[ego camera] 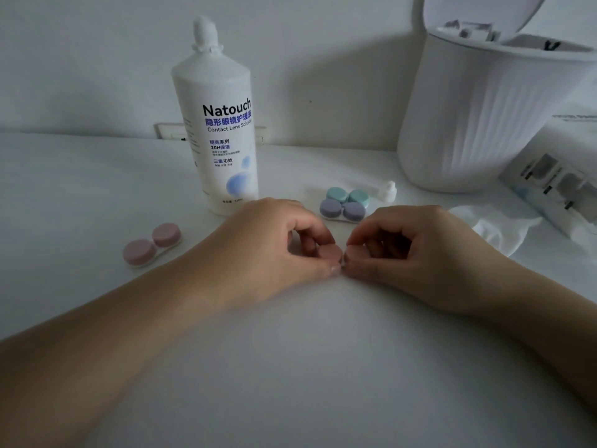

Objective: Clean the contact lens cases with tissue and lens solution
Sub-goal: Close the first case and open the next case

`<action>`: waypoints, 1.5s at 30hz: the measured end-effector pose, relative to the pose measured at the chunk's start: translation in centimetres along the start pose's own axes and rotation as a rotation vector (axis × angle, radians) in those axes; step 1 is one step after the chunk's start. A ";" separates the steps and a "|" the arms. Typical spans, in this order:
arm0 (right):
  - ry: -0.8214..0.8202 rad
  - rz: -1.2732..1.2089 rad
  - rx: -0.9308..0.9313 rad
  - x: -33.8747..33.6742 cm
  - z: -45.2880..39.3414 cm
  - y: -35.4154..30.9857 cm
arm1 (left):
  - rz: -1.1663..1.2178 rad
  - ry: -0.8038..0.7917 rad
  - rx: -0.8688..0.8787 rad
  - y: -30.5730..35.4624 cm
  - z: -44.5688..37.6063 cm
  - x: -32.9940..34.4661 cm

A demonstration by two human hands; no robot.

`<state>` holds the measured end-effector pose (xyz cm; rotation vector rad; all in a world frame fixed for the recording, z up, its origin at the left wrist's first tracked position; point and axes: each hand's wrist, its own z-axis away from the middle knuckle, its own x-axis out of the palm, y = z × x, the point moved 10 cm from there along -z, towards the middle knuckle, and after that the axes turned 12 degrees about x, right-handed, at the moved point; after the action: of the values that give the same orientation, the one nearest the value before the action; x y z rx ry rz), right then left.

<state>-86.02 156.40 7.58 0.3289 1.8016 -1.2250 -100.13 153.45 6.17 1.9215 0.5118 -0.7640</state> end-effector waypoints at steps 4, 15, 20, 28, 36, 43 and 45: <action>-0.021 0.041 -0.030 0.2 0.1 -0.4 | 0.041 -0.026 -0.022 -0.2 -0.3 0.2; -0.011 0.084 -0.159 0.2 0.6 -1.1 | 0.064 -0.044 -0.086 -0.3 -0.2 0.3; -0.006 0.005 -0.155 -0.3 1.0 -1.2 | 0.093 -0.064 -0.077 -0.3 -0.1 0.5; -0.054 0.032 -0.231 0.1 1.3 -2.1 | 0.096 -0.103 -0.056 0.0 0.0 0.6; 0.035 0.057 -0.253 -0.4 1.2 -2.4 | 0.068 -0.106 -0.047 0.1 0.0 0.6; -0.014 0.022 -0.288 -0.3 1.5 -2.6 | 0.046 -0.101 -0.034 0.4 0.1 0.5; 0.020 0.047 -0.263 -0.4 1.2 -2.3 | 0.045 -0.113 -0.042 0.4 0.1 0.5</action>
<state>-86.65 154.37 9.19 0.2324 1.9338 -0.9407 -99.54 153.21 5.99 1.8335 0.4105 -0.8217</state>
